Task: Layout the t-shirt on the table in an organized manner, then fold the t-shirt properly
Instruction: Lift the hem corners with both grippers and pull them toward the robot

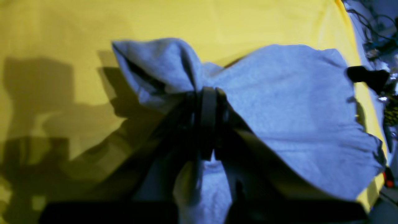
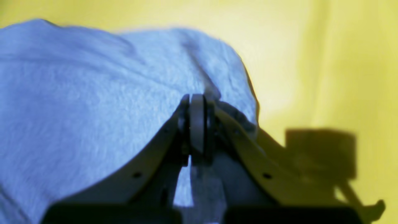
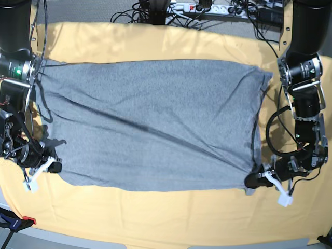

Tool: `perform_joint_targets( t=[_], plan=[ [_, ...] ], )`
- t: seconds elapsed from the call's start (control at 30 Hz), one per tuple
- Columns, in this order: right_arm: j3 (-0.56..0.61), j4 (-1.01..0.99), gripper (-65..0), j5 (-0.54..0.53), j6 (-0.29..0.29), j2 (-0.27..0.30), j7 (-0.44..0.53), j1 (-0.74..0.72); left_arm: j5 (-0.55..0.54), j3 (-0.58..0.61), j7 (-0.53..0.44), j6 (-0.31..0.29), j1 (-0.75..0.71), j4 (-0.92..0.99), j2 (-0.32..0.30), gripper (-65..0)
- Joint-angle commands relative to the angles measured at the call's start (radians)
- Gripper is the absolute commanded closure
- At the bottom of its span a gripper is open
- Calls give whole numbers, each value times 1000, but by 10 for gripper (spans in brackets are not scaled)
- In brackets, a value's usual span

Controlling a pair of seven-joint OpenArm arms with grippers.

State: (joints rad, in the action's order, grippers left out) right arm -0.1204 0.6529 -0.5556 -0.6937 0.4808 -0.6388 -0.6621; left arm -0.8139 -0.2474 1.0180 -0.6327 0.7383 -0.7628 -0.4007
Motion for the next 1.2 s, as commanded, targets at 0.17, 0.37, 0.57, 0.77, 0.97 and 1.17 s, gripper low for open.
perform_joint_targets(
  t=[0.17,0.37,0.57,0.77,0.97,1.17],
  plan=[
    [-5,15,0,-15,-4,21,26,-106,-8,-3,-30,-4,122,-17,-23,0],
    [-5,15,0,-6,-4,21,26,-153,-6,-2,-59,-5,194,-17,-15,0],
    [-5,15,0,67,18,34,40,-242,101,-2,-141,-4,283,-17,-2,0],
    [-5,15,0,105,26,55,45,-333,104,49,-141,-4,371,-16,2,0],
    [-5,16,0,114,34,67,63,-352,107,209,-167,-5,385,-17,2,0],
    [-5,68,0,21,-4,108,40,-367,80,244,-129,-4,460,-17,0,0]
  ],
)
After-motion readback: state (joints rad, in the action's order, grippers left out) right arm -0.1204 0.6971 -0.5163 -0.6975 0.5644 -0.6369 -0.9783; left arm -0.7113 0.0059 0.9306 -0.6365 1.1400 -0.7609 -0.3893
